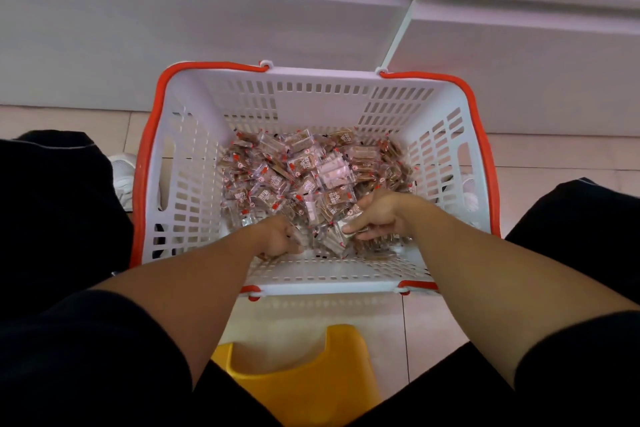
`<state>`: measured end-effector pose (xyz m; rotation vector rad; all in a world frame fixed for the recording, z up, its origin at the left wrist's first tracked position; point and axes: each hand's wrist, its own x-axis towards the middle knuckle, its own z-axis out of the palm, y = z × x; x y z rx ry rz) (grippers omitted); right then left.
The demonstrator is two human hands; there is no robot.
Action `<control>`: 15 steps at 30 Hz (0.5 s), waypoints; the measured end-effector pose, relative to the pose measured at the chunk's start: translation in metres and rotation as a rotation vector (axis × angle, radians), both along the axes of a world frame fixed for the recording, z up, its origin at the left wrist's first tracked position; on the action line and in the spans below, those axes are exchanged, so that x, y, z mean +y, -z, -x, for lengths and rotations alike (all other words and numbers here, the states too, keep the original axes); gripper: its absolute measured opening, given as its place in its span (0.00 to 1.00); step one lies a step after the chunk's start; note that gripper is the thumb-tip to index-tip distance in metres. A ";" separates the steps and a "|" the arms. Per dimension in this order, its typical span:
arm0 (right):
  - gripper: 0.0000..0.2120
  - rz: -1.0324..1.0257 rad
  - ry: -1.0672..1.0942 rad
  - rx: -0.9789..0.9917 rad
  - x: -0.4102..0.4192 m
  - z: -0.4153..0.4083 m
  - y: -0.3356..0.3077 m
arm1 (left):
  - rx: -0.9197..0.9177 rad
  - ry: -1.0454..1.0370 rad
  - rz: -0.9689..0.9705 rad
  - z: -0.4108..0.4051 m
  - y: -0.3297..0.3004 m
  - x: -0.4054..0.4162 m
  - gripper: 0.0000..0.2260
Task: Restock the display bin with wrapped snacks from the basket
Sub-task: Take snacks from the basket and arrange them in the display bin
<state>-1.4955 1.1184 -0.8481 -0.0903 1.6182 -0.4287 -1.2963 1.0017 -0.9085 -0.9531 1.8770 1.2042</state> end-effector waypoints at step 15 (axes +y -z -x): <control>0.18 0.531 -0.200 0.065 -0.062 -0.007 -0.119 | 0.353 -0.772 -0.621 0.021 -0.149 -0.041 0.28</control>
